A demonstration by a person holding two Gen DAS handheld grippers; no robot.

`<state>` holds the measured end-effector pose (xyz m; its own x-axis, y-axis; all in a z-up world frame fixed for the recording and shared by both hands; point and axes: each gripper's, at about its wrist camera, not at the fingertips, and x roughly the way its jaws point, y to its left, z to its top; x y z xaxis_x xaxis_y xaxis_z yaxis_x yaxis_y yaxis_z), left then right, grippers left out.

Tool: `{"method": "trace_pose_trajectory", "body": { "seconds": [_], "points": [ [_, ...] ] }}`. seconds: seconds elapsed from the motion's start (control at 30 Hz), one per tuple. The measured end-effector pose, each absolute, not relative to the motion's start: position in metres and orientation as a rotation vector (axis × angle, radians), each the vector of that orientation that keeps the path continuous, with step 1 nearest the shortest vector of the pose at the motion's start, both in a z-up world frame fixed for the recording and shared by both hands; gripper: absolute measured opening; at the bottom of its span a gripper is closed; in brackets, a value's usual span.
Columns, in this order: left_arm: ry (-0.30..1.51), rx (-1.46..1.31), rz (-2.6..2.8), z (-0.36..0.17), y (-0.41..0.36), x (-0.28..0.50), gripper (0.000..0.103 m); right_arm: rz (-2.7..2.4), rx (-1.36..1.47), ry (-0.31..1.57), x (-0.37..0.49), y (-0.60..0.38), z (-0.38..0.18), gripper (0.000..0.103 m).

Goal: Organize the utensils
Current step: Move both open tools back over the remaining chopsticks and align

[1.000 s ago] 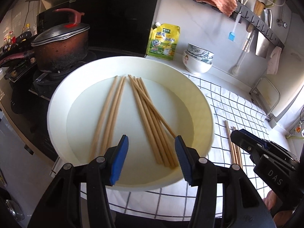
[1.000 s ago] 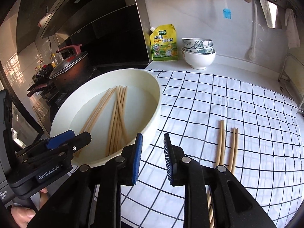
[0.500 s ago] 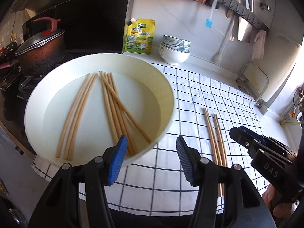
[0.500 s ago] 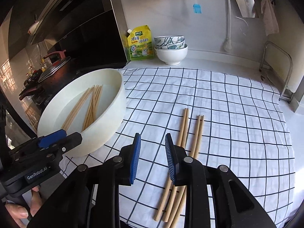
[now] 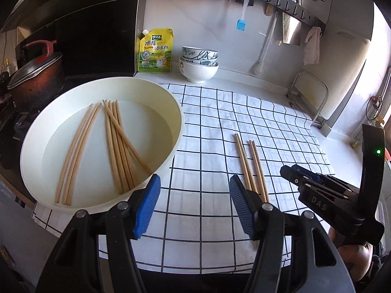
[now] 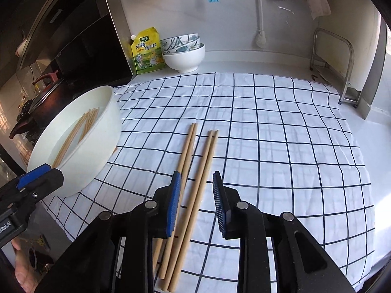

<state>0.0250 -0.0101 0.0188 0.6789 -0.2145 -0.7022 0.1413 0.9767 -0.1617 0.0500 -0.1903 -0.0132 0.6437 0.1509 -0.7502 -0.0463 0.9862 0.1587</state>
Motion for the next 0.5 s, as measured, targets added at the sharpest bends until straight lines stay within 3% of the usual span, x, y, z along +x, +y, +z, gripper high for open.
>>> {"method": "trace_pose_trajectory", "body": {
  "seconds": [0.5],
  "points": [
    [0.850, -0.049, -0.263, -0.001, -0.050, 0.021, 0.060, 0.121, 0.090, 0.940, 0.051, -0.189, -0.048, 0.026]
  ]
}}
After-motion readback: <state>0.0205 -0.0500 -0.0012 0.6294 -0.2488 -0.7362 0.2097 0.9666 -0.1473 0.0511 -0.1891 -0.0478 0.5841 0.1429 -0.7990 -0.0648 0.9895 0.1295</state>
